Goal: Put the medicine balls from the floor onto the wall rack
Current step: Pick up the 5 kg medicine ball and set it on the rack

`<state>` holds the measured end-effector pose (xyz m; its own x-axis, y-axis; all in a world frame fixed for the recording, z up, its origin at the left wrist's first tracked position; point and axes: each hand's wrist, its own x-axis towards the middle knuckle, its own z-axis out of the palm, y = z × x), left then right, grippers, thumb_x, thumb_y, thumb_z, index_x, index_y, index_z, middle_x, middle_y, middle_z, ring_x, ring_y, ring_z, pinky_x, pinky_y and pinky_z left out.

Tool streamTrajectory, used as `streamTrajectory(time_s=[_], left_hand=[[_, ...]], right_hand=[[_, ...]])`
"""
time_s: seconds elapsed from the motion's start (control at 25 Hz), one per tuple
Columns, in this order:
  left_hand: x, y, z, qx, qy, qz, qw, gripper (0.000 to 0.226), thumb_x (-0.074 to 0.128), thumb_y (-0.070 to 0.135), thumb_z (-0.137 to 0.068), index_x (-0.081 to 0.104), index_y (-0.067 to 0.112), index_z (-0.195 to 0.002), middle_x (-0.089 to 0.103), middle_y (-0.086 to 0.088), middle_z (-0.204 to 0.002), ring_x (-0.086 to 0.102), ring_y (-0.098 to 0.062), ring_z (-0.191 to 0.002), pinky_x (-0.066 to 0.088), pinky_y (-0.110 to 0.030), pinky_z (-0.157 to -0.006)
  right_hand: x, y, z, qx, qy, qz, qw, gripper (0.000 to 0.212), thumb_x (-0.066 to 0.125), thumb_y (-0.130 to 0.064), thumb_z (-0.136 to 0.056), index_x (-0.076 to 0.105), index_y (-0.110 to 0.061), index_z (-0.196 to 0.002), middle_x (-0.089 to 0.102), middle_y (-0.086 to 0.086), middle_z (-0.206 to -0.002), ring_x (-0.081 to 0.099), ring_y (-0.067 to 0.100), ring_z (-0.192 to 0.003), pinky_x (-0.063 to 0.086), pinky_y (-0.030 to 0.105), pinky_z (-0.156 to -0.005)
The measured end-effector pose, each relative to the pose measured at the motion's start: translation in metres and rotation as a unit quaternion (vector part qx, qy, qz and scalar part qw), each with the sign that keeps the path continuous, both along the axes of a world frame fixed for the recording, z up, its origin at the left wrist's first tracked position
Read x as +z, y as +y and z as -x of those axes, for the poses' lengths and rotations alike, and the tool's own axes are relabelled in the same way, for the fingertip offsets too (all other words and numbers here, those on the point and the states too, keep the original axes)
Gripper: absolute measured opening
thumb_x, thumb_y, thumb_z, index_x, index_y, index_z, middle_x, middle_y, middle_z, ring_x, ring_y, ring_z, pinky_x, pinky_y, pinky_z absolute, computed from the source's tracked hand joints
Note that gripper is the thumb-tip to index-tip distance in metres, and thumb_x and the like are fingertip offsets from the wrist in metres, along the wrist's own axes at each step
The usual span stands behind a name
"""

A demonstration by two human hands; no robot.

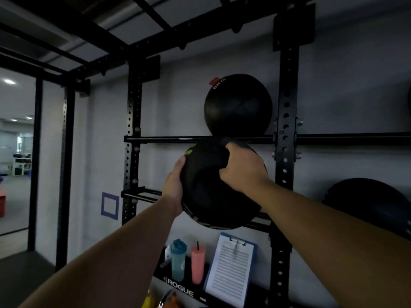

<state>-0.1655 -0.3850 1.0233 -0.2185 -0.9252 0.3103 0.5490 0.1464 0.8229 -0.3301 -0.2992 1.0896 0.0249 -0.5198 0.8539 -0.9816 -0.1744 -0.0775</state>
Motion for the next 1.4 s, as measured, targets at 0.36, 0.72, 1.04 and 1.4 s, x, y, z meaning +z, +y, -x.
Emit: streamTrajectory(time_s=[0.36, 0.72, 1.04, 1.4], left_hand=[[-0.034, -0.154, 0.117, 0.001, 0.007, -0.043, 0.999, 0.095, 0.082, 0.073, -0.059, 0.067, 0.02, -0.136, 0.072, -0.018, -0.132, 0.069, -0.043, -0.119, 0.053, -0.06, -0.105], [-0.061, -0.327, 0.204, -0.083, -0.027, -0.043, 0.995, 0.069, 0.077, 0.063, -0.079, 0.073, 0.015, -0.127, 0.076, -0.02, -0.125, 0.072, -0.043, -0.113, 0.054, -0.06, -0.105], [-0.08, -0.403, 0.235, -0.174, -0.092, -0.035, 0.98, 0.081, 0.067, 0.07, -0.085, 0.059, 0.019, -0.147, 0.063, -0.012, -0.147, 0.061, -0.036, -0.13, 0.038, -0.053, -0.121], [-0.082, -0.369, 0.223, -0.046, -0.121, 0.016, 0.991, 0.06, 0.066, 0.052, -0.096, 0.062, 0.011, -0.14, 0.069, -0.014, -0.136, 0.064, -0.034, -0.126, 0.047, -0.043, -0.113]], right_hand=[[-0.024, -0.136, 0.111, -0.046, -0.016, -0.056, 0.997, 0.05, 0.069, -0.033, -0.072, 0.054, -0.021, -0.119, 0.057, -0.009, -0.071, 0.053, 0.009, -0.063, 0.053, 0.031, -0.059], [-0.056, -0.283, 0.183, -0.156, -0.055, -0.111, 0.98, 0.047, 0.061, -0.042, -0.066, 0.052, -0.024, -0.109, 0.058, -0.003, -0.077, 0.061, 0.023, -0.074, 0.045, 0.028, -0.059], [-0.066, -0.332, 0.203, -0.174, -0.099, -0.162, 0.966, 0.035, 0.063, -0.039, -0.071, 0.052, -0.022, -0.1, 0.061, 0.0, -0.084, 0.059, 0.023, -0.072, 0.057, 0.037, -0.065], [-0.083, -0.335, 0.21, -0.266, -0.007, -0.122, 0.956, 0.06, 0.057, -0.047, -0.078, 0.046, -0.019, -0.13, 0.059, 0.008, -0.117, 0.053, 0.031, -0.107, 0.037, 0.046, -0.089]])
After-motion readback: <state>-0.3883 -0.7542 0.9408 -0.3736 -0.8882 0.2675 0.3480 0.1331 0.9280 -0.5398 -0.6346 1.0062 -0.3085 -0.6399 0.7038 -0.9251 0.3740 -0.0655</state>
